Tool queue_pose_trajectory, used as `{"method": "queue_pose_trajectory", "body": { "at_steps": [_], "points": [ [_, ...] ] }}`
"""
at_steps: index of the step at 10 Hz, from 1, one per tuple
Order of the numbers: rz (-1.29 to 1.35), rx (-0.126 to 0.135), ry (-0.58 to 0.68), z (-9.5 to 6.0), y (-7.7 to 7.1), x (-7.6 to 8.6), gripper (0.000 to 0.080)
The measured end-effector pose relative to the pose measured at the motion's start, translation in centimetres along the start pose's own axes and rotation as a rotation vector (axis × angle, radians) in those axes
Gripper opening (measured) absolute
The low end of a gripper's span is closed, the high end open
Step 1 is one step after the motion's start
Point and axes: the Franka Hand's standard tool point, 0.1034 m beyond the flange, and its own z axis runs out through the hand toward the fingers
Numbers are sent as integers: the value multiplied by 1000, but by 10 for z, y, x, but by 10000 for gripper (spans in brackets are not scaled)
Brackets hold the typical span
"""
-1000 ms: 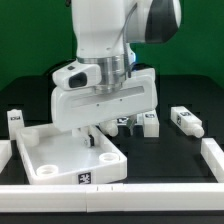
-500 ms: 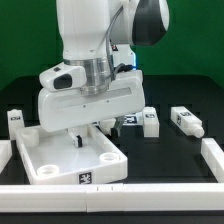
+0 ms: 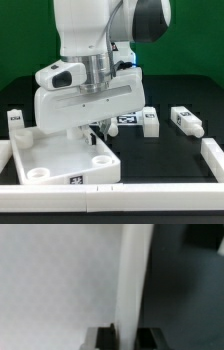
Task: Assemble desk
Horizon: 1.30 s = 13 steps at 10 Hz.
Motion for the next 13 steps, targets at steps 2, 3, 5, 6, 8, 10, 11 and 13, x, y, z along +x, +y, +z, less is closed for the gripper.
{"method": "queue_pose_trajectory", "body": {
  "at_steps": [2, 3, 5, 6, 8, 10, 11, 13],
  "points": [
    [-56, 23, -29, -3, -14, 3, 59],
    [-106, 23, -34, -1, -25, 0, 59],
    [-141, 8, -32, 0, -32, -1, 56],
    [-139, 8, -31, 0, -31, -1, 55],
    [-190, 4, -27, -1, -33, 1, 55],
    [-328, 59, -59, 2, -53, 5, 58],
    [-349, 70, -72, 1, -62, 8, 58],
    [-345, 58, -62, 1, -63, 7, 58]
  ]
}}
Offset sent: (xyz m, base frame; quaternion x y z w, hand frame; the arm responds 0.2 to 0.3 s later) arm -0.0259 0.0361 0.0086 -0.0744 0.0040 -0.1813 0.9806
